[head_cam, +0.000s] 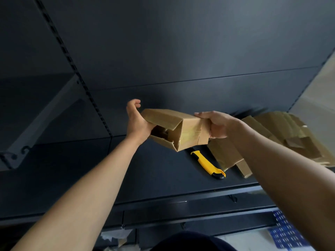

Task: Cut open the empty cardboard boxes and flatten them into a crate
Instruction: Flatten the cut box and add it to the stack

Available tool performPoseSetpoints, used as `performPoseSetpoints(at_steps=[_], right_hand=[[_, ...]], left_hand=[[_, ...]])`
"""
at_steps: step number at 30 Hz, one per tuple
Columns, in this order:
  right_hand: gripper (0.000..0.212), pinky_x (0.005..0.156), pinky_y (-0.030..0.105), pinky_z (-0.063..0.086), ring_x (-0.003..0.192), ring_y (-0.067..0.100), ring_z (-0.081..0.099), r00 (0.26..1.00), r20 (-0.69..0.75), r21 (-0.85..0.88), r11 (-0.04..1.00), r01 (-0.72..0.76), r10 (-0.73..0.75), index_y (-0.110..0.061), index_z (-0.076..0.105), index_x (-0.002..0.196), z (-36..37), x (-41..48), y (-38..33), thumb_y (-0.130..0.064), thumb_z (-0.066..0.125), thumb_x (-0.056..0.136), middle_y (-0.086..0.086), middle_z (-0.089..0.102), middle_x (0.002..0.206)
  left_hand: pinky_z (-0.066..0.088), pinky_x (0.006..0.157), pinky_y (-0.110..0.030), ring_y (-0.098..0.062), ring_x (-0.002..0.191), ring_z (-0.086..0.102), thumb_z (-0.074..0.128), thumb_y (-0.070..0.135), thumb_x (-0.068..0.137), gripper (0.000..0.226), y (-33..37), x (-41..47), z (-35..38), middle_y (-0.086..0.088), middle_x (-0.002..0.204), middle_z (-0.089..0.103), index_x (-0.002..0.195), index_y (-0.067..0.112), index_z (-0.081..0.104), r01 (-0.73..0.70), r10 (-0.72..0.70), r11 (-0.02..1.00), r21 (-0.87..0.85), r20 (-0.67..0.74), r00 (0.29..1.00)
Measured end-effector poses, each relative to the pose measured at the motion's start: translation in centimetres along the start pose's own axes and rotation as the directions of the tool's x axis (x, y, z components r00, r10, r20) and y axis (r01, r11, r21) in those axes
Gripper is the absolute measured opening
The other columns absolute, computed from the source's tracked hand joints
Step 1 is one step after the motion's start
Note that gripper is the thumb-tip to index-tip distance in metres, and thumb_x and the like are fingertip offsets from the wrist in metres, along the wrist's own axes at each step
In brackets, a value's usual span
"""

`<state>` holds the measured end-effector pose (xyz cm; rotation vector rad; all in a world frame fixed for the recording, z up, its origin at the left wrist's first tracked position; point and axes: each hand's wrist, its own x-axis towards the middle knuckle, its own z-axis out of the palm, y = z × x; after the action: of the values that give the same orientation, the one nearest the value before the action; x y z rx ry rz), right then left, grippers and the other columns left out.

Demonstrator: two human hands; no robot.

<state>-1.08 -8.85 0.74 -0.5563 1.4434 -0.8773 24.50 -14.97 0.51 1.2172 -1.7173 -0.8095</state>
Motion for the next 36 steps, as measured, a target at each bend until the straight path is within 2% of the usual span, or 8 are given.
performPoseSetpoints(at_steps=[7, 14, 18, 22, 26, 29, 32, 36], right_hand=[[0.009, 0.080, 0.040, 0.051, 0.087, 0.026, 0.063, 1.000, -0.002, 0.099, 0.995, 0.024, -0.024, -0.007, 0.058, 0.100, -1.4, -1.5, 0.9, -0.007, 0.052, 0.093, 0.010, 0.064, 0.096], [0.012, 0.064, 0.037, 0.055, 0.077, 0.026, 0.068, 0.995, -0.091, 0.113, 0.992, 0.053, -0.042, -0.007, 0.060, 0.097, -3.2, -2.9, 1.8, -0.003, 0.052, 0.090, 0.011, 0.067, 0.092], [0.025, 0.058, 0.035, 0.057, 0.069, 0.023, 0.072, 0.997, -0.015, 0.167, 0.983, 0.075, -0.073, -0.012, 0.068, 0.091, -4.2, -4.1, 1.9, -0.019, 0.073, 0.068, 0.007, 0.073, 0.080], [0.017, 0.056, 0.032, 0.057, 0.065, 0.021, 0.071, 0.994, -0.009, 0.164, 0.980, 0.112, -0.112, -0.007, 0.065, 0.090, -5.1, -4.8, 1.6, -0.009, 0.068, 0.073, 0.008, 0.073, 0.075], [0.014, 0.066, 0.037, 0.056, 0.069, 0.023, 0.068, 0.984, -0.077, 0.140, 0.975, 0.169, -0.160, -0.010, 0.058, 0.101, -5.9, -5.0, 1.6, -0.006, 0.055, 0.088, 0.009, 0.069, 0.076], [0.018, 0.073, 0.041, 0.055, 0.078, 0.027, 0.065, 0.975, -0.161, 0.133, 0.976, 0.173, -0.151, -0.010, 0.059, 0.106, -6.8, -5.1, 2.0, -0.009, 0.055, 0.089, 0.012, 0.066, 0.087], [0.019, 0.071, 0.040, 0.054, 0.074, 0.026, 0.062, 0.949, -0.276, 0.141, 0.970, 0.196, -0.151, -0.009, 0.060, 0.108, -7.6, -5.1, 2.2, -0.008, 0.056, 0.089, 0.011, 0.063, 0.087], [0.022, 0.077, 0.045, 0.054, 0.075, 0.027, 0.063, 0.914, -0.353, 0.146, 0.953, 0.265, -0.200, -0.010, 0.062, 0.109, -8.8, -5.0, 2.1, -0.003, 0.055, 0.089, 0.012, 0.065, 0.089]], left_hand=[[0.037, 0.055, -0.008, -0.001, 0.081, 0.051, 0.063, 0.015, 0.087, 0.028, -0.7, 0.5, 1.2, 0.007, 0.098, 0.054, 0.112, 0.015, 0.051, 0.162, -0.161, 0.987, -0.017, 0.045, 0.986], [0.043, 0.063, -0.020, -0.010, 0.075, 0.056, 0.058, 0.020, 0.092, 0.006, 0.8, 0.5, 3.1, 0.005, 0.082, 0.061, 0.090, 0.015, 0.057, 0.269, -0.321, 0.864, -0.426, -0.055, 0.945], [0.040, 0.067, -0.035, -0.023, 0.079, 0.052, 0.056, 0.008, 0.090, 0.022, 1.6, 0.6, 4.3, -0.003, 0.073, 0.056, 0.071, 0.016, 0.050, 0.348, -0.451, 0.733, -0.585, -0.035, 0.892], [0.041, 0.060, -0.029, -0.022, 0.081, 0.051, 0.056, 0.006, 0.089, 0.023, 2.3, 0.5, 5.4, -0.002, 0.071, 0.054, 0.070, 0.015, 0.048, 0.391, -0.495, 0.775, -0.497, -0.093, 0.864], [0.048, 0.069, -0.030, -0.021, 0.089, 0.056, 0.052, 0.034, 0.094, 0.030, 3.3, -0.3, 6.7, -0.005, 0.097, 0.060, 0.109, 0.009, 0.058, 0.601, -0.542, 0.671, -0.434, 0.265, 0.798], [0.047, 0.065, -0.025, -0.017, 0.089, 0.060, 0.043, 0.031, 0.098, 0.027, 3.8, -1.2, 7.2, -0.002, 0.095, 0.066, 0.098, 0.013, 0.063, 0.559, -0.378, 0.744, -0.367, 0.459, 0.804], [0.041, 0.086, -0.026, -0.005, 0.090, 0.058, 0.031, 0.024, 0.100, 0.033, 3.8, -2.4, 7.6, 0.002, 0.097, 0.066, 0.100, 0.015, 0.063, 0.436, -0.195, 0.849, -0.299, 0.590, 0.784], [0.031, 0.097, -0.024, -0.002, 0.092, 0.053, 0.034, 0.015, 0.095, 0.029, 4.5, -3.3, 8.3, 0.013, 0.089, 0.066, 0.093, 0.023, 0.062, 0.478, -0.179, 0.828, -0.291, 0.672, 0.719]])
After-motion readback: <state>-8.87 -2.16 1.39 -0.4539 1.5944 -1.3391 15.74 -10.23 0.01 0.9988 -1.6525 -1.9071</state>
